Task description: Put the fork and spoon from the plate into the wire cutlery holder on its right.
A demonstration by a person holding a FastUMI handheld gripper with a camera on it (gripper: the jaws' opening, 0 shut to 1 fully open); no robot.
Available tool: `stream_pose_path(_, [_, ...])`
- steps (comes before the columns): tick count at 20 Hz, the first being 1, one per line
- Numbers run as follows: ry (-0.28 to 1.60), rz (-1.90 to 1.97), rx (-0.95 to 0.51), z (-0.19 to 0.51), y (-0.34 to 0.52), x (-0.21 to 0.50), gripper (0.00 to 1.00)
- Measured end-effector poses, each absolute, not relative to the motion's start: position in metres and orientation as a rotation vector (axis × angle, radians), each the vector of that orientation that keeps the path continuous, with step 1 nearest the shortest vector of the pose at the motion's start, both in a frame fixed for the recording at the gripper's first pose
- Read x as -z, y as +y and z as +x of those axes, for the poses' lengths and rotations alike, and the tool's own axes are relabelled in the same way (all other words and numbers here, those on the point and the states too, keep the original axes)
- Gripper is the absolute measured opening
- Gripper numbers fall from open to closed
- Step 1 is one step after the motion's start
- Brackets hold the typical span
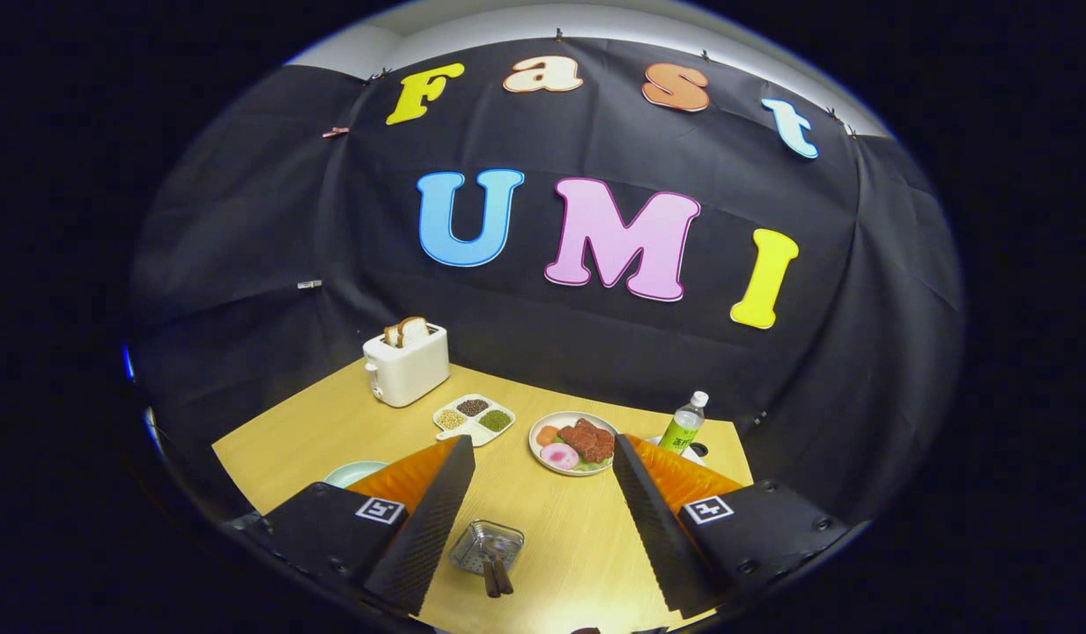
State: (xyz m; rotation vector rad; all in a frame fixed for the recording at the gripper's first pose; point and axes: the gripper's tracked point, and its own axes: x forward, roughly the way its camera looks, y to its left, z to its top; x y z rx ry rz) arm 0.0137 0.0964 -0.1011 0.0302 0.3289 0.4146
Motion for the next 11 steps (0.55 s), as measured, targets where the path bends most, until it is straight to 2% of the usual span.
stream_pose_path(4, [0.301, 0.018, -0.461, 0.0, 0.098, 0.095, 0.98])
stream_pose_path(11, [0.279, 0.03, -0.454, -0.003, 0.078, 0.097, 0.98])
